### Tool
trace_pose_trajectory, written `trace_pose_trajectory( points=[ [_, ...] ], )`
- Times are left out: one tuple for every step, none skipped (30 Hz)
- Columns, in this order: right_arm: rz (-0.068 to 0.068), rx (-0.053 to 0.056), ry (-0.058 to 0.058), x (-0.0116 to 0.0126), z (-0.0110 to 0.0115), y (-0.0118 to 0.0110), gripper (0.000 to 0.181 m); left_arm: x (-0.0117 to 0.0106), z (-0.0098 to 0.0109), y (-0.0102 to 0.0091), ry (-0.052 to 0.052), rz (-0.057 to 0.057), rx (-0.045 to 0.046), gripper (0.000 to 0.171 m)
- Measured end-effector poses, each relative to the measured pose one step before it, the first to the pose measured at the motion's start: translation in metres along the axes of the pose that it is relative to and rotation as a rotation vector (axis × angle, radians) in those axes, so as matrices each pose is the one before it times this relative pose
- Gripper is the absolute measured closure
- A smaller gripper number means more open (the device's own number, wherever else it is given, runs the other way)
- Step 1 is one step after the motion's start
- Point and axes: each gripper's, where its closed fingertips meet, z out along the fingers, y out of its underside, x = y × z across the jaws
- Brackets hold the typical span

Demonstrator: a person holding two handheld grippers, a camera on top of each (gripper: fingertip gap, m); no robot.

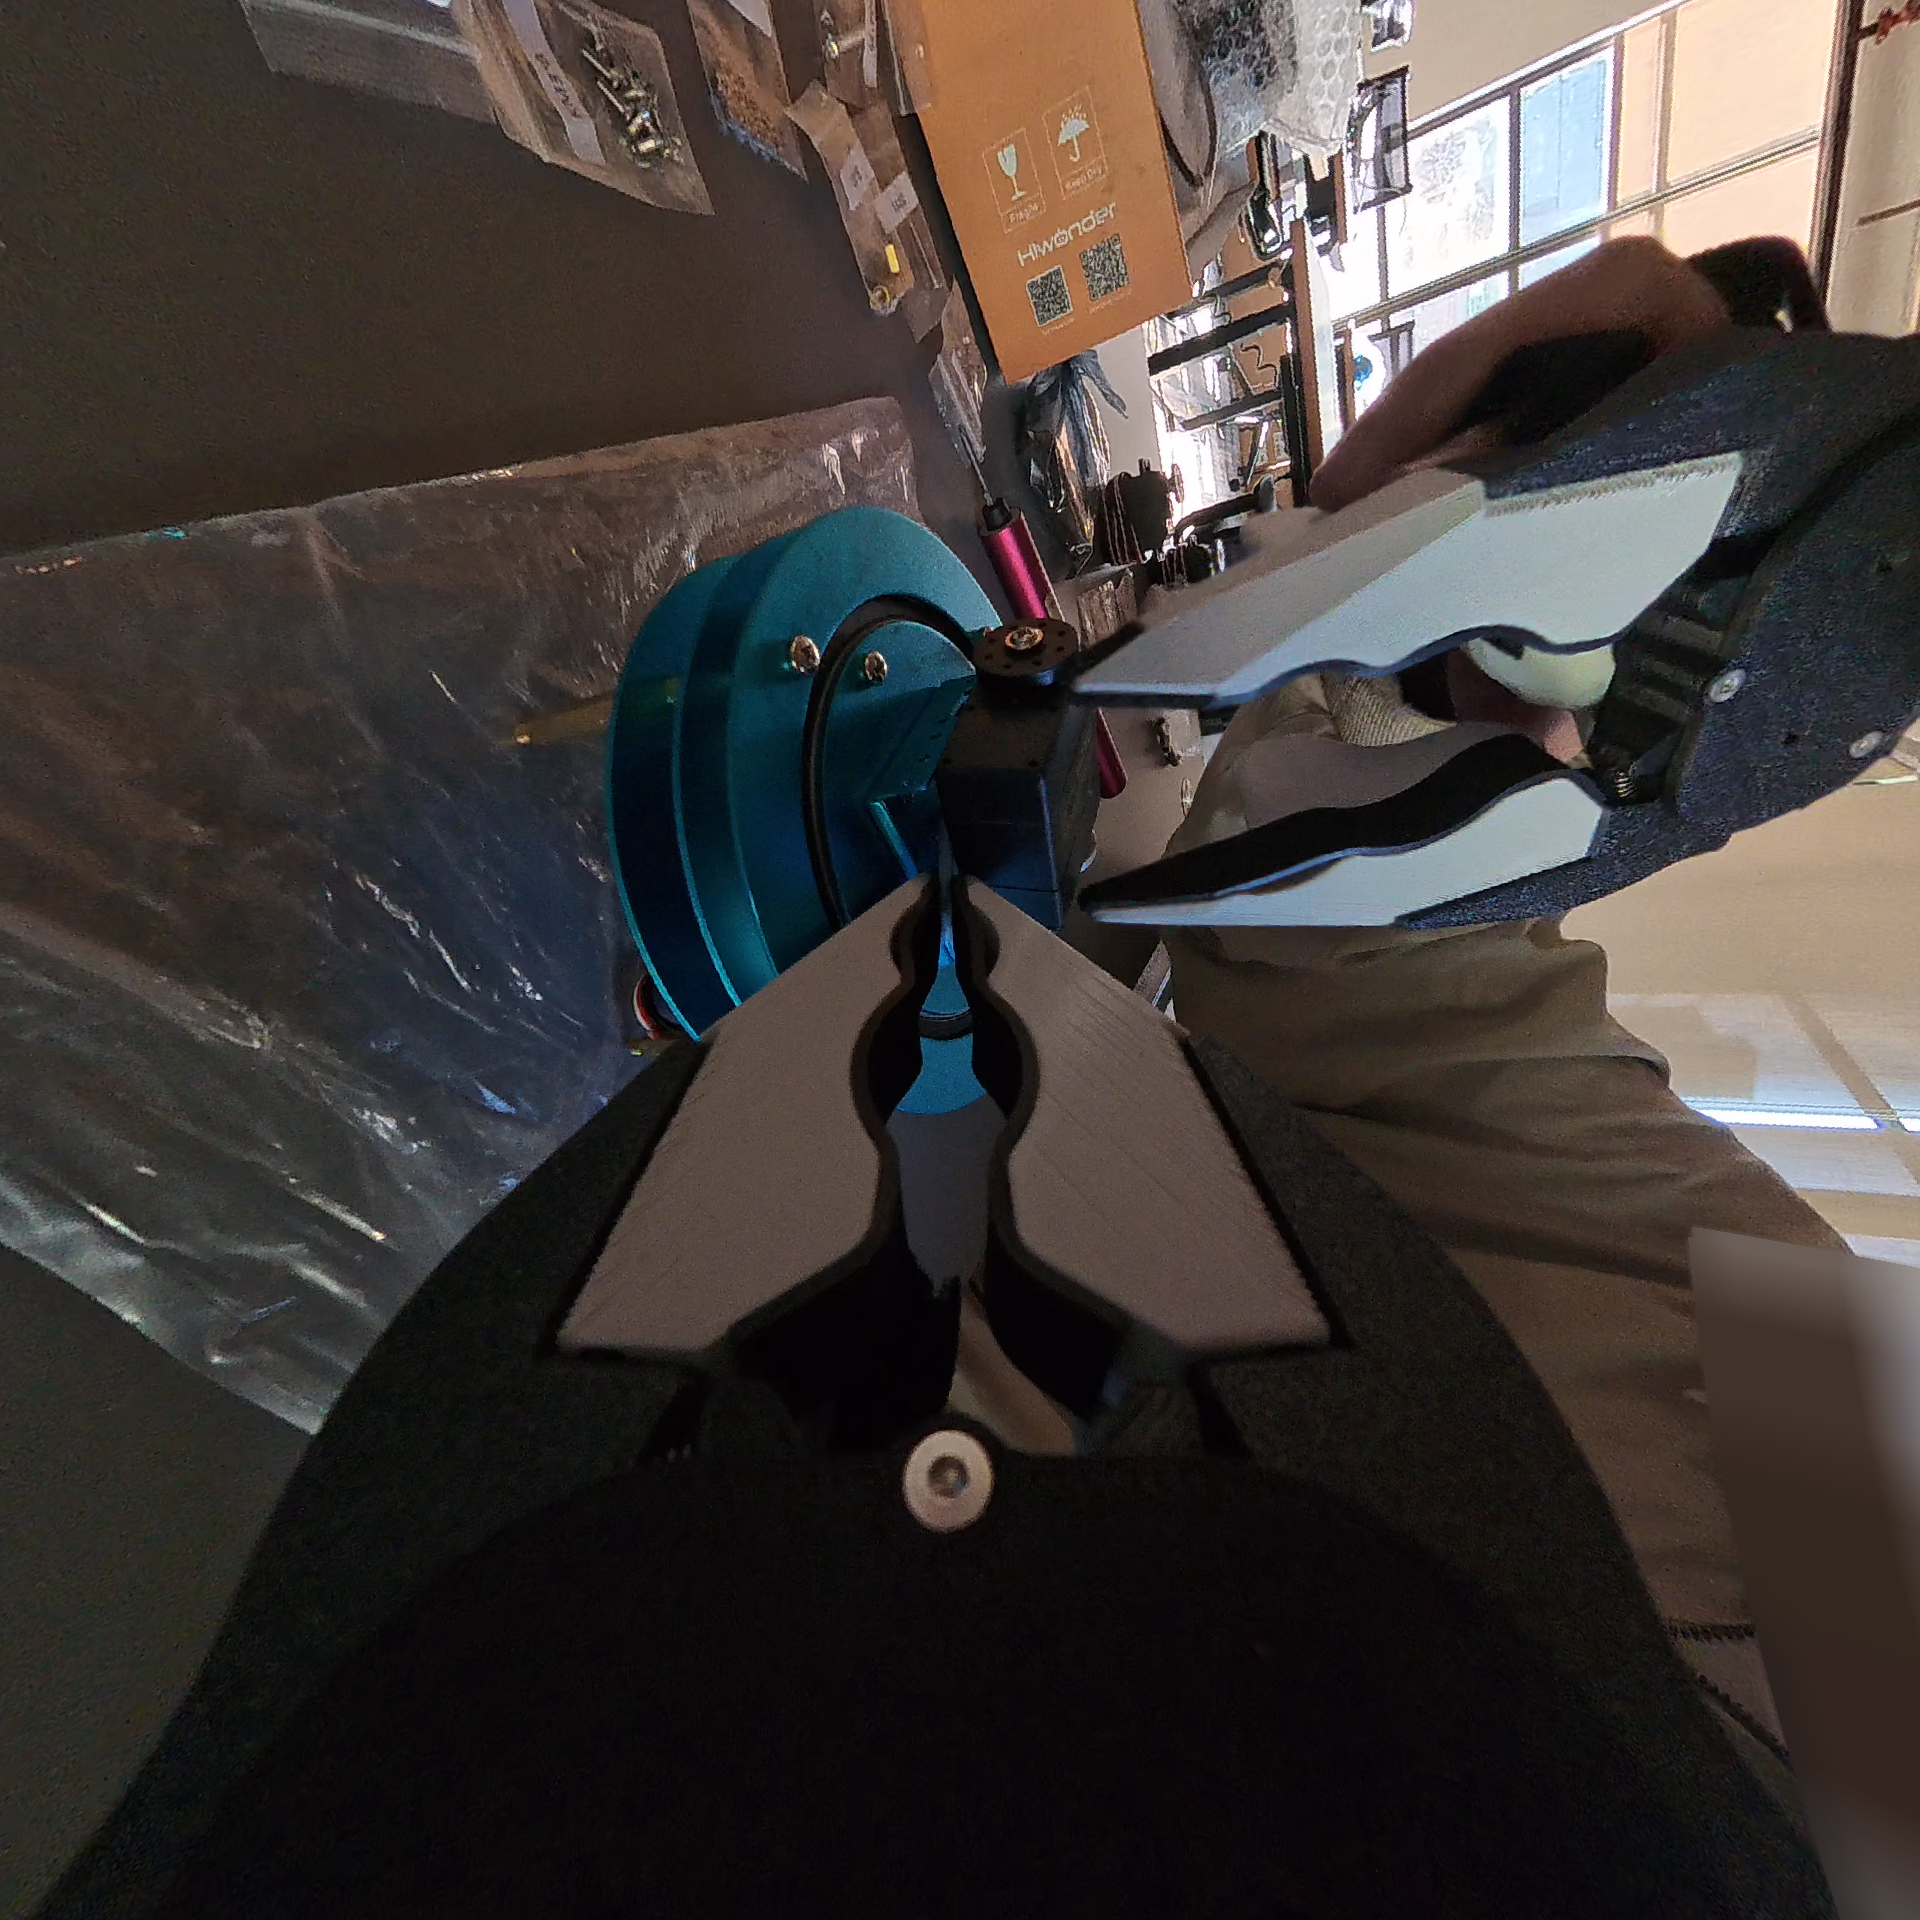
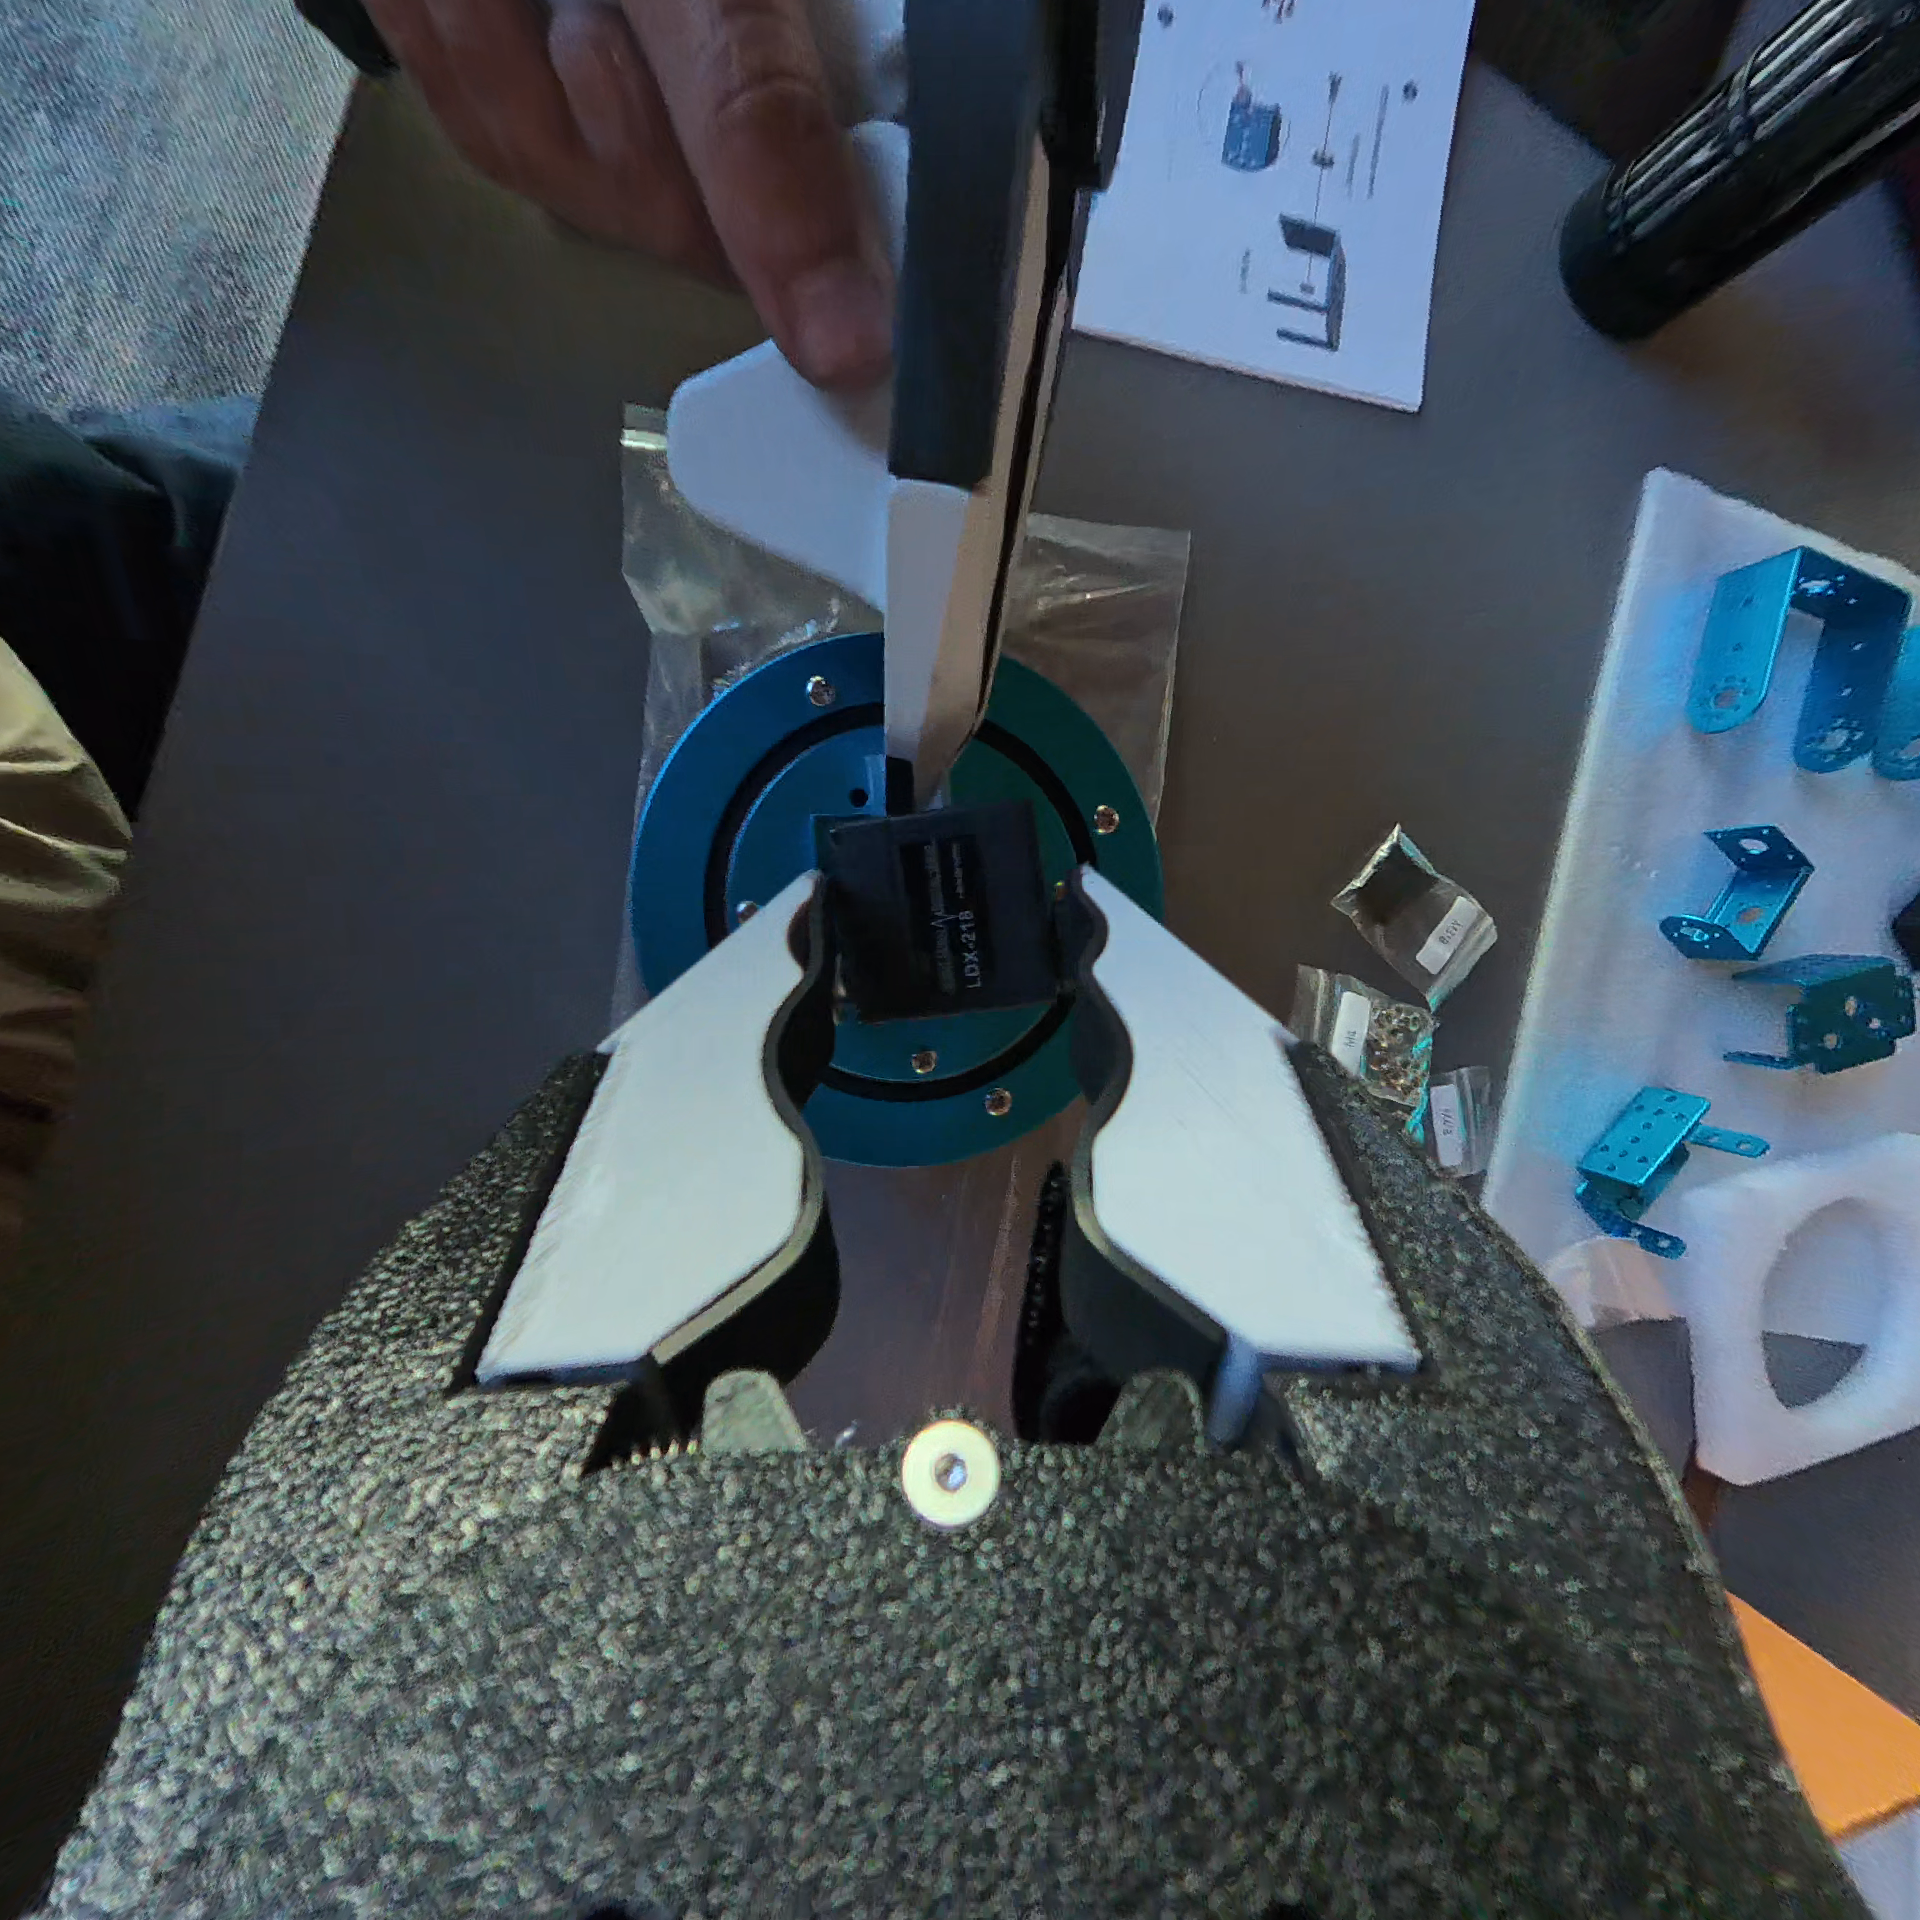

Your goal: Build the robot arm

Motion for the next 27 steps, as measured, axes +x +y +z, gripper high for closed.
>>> trace_pose_trajectory(
  points=[
    [0.0039, -0.0169, -0.0201, -0.00136, 0.00235, 0.00115, 0.138, 0.00001, -0.00004, -0.00008, 0.001, -0.0024, -0.00105, 0.171],
    [0.0092, -0.0119, -0.027, -0.00248, 0.00194, 0.00081, 0.136, -0.00006, 0.00001, -0.00012, 0.0016, -0.0032, -0.0009, 0.171],
    [0.0085, -0.0024, -0.0179, -0.00154, 0.00115, 0.00003, 0.133, -0.00003, 0.00002, -0.00005, 0.001, -0.0011, -0.00074, 0.171],
    [0.0055, 0.0021, -0.0152, -0.00131, 0.00002, -0.0004, 0.131, -0.00002, -0.00013, 0.00005, 0.0, 0.0014, -0.00015, 0.171],
    [0.0019, 0.0051, -0.0023, 0.00076, -0.00093, -0.0008, 0.133, -0.00001, -0.00008, 0.00016, 0.0001, 0.0009, 0.00112, 0.171],
    [0.0006, 0.0136, -0.0057, -0.00003, -0.00079, -0.00193, 0.132, -0.00011, -0.0001, 0.0001, 0.001, -0.0012, 0.0015, 0.171],
    [0.0013, 0.0043, -0.0072, -0.0005, 0.00011, -0.00097, 0.132, 0.00003, -0.0001, 0.00003, 0.0018, -0.0021, 0.00106, 0.171],
    [-0.0016, -0.0139, 0.0103, 0.00221, 0.00162, 0.00155, 0.133, 0.00003, -0.00006, 0.00006, 0.0018, -0.0017, 0.00046, 0.171],
    [-0.0096, -0.023, 0.0091, 0.00165, 0.00291, 0.00298, 0.134, 0.0, 0.00005, -0.00011, 0.0011, -0.0014, -0.00031, 0.171],
    [-0.0136, -0.018, 0.0019, 0.00001, 0.003, 0.00183, 0.134, 0.0, 0.00006, -0.00007, -0.0001, -0.0003, -0.00083, 0.171],
    [-0.003, 0.0098, -0.0042, -0.00024, 0.00005, -0.003, 0.139, -0.00004, 0.00003, -0.00006, -0.0014, 0.0006, -0.00077, 0.171],
    [-0.0016, -0.0086, -0.002, 0.00086, 0.00007, 0.00016, 0.139, -0.00015, -0.00013, -0.00007, -0.0023, 0.0012, -0.00012, 0.171],
    [0.0027, -0.0078, -0.005, 0.00092, -0.00032, 0.00046, 0.139, -0.00012, -0.00001, -0.00004, -0.0018, 0.0014, 0.00039, 0.171],
    [0.0104, 0.0038, -0.009, 0.00107, -0.00105, -0.00048, 0.139, 0.00009, 0.00006, 0.0001, -0.0004, 0.0004, 0.0002, 0.171],
    [0.0167, 0.0079, -0.0159, 0.00058, -0.00122, -0.00052, 0.139, 0.00012, -0.00009, 0.00018, -0.0007, 0.0004, -0.00018, 0.171],
    [0.0196, 0.0183, -0.0197, 0.00008, -0.00142, -0.00196, 0.14, -0.00001, 0.00003, 0.00009, -0.0007, 0.0009, -0.00071, 0.171],
    [0.0259, 0.0295, -0.0381, -0.0027, -0.0019, -0.00365, 0.14, 0.00021, -0.00008, 0.00022, 0.0009, -0.0008, -0.0006, 0.171],
    [0.0293, 0.0213, -0.0517, -0.00484, -0.00151, -0.00287, 0.14, 0.00055, -0.00006, 0.00038, 0.0036, -0.0027, -0.00136, 0.171],
    [0.0161, 0.0076, -0.0312, -0.00301, -0.00032, -0.00084, 0.139, 0.00084, -0.00002, 0.00084, 0.0062, -0.0029, -0.00313, 0.171],
    [-0.004, -0.0024, 0.0021, 0.00079, 0.0005, 0.00055, 0.14, 0.00077, 0.0003, 0.00112, 0.0058, -0.0029, -0.00382, 0.171],
    [-0.0114, -0.0101, 0.0156, 0.00226, 0.00143, 0.00199, 0.14, 0.00013, 0.0001, 0.00097, 0.0019, -0.0018, -0.00368, 0.171],
    [-0.005, -0.017, 0.0046, 0.00119, 0.002, 0.00302, 0.14, -0.00022, 0.00027, 0.00069, -0.0006, -0.0003, -0.00361, 0.171],
    [0.0034, -0.006, -0.0138, -0.00119, 0.00161, 0.00138, 0.139, -0.00008, 0.0002, 0.00072, -0.0005, 0.0004, -0.00469, 0.171],
    [0.0068, 0.0035, -0.0115, -0.00037, 0.00005, 0.0, 0.14, 0.00009, 0.00009, 0.00049, -0.0019, 0.002, -0.00306, 0.171],
    [0.0064, 0.0042, -0.0091, 0.0, -0.00008, 0.00017, 0.14, 0.00002, 0.00009, 0.0, -0.0023, 0.0023, 0.00044, 0.171],
    [0.0055, -0.0032, -0.0118, -0.00072, 0.00049, 0.00156, 0.14, 0.00007, 0.00019, 0.00002, -0.0017, 0.0004, 0.00073, 0.171],
    [0.0007, -0.0026, -0.0078, -0.00022, 0.00047, 0.00124, 0.14, 0.00005, 0.00013, -0.00013, -0.0016, -0.0001, 0.00166, 0.171]
  ],
)
